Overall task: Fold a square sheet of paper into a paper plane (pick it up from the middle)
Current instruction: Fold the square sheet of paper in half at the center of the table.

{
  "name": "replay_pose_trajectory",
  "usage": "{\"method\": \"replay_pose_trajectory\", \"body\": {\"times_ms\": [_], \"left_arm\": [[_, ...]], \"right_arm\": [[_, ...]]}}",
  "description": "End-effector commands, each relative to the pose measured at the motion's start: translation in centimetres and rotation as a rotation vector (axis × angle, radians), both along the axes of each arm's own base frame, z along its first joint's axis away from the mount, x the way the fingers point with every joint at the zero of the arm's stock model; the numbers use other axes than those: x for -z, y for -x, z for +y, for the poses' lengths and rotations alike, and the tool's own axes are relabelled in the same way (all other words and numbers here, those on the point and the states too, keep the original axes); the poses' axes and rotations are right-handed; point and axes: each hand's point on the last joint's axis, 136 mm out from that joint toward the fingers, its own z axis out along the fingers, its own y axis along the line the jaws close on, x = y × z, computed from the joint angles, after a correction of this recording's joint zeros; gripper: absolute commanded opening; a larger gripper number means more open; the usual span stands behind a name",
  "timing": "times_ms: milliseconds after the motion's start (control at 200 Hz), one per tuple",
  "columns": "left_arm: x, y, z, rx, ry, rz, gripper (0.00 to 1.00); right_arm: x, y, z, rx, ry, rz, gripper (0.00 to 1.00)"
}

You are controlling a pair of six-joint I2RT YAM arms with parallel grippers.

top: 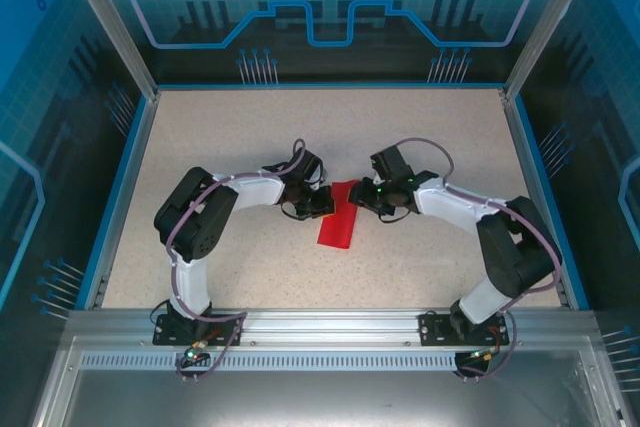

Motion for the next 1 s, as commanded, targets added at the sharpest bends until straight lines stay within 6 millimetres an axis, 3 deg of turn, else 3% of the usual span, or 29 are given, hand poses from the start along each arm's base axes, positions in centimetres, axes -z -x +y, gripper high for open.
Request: {"method": "replay_pose_trajectory", "body": {"times_ms": [0,155,310,600,750,995], "left_arm": [[2.6,1.3,1.7,-0.004,-0.112,0.052,0.0],[2.6,1.3,1.7,-0.002,-0.113,0.053,0.0],[2.5,1.4,1.7,-0.002,-0.115,0.054,0.0],[2.6,1.5,1.9,0.001,-0.119,0.057,0.0],[2.7,1.6,1.8,0.003,-0.115,0.058,0.0],[2.8,1.6,1.8,0.003,-0.117,0.061,0.0]], "right_arm": [[-0.9,0.3,2.6,-0.08,-0.206,-0.011,0.27],[0.4,0.6,4.1,-0.116,-0.291,0.033,0.06],[1.9,1.0,3.5,-0.099,-0.267,0.054,0.05],[1.9,1.6,2.0,-0.084,-0.265,0.045,0.08],[2.1,1.7,2.9,-0.122,-0.313,0.055,0.09],[4.4,2.3,1.7,-0.104,-0.246,0.098,0.08]]}}
